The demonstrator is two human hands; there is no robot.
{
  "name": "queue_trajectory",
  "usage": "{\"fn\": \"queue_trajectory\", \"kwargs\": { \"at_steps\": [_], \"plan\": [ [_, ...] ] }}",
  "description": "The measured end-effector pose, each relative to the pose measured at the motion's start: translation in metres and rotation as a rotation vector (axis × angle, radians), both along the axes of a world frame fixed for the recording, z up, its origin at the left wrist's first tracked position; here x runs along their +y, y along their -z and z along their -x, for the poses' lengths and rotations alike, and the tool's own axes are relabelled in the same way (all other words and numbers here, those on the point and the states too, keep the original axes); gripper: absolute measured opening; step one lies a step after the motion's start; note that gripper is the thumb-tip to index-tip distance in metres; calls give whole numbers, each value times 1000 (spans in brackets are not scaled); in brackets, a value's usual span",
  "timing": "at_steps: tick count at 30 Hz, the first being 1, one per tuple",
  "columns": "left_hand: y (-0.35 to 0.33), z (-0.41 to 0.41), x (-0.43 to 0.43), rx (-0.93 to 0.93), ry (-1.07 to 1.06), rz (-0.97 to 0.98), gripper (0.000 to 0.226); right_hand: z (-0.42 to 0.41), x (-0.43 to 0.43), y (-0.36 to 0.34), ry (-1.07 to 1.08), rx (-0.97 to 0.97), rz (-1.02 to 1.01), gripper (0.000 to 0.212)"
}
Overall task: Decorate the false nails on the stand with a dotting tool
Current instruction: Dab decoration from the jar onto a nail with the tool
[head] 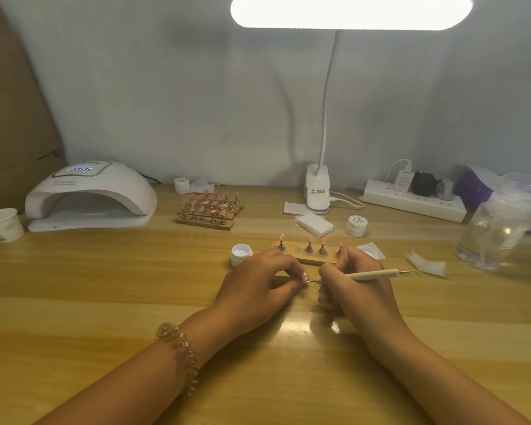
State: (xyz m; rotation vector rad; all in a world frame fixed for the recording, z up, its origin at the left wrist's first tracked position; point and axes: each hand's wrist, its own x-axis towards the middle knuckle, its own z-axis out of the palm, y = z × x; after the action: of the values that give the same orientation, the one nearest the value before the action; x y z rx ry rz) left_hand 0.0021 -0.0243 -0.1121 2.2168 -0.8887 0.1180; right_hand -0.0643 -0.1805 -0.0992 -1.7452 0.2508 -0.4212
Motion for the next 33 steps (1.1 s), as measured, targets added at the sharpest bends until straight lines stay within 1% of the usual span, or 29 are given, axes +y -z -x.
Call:
{"fn": "queue_trajectory", "kwargs": {
  "at_steps": [4,9,15,33],
  "plan": [
    [0,0,0,3,3,0,18,0,0,1,3,-3,10,21],
    [-1,0,0,3,-5,-7,15,0,-1,1,8,3,21,18],
    [-2,1,0,6,0,-4,19,0,0,0,4,8,31,19],
    [0,-1,0,18,0,10,13,1,0,0,-6,14,30,19]
  ]
}}
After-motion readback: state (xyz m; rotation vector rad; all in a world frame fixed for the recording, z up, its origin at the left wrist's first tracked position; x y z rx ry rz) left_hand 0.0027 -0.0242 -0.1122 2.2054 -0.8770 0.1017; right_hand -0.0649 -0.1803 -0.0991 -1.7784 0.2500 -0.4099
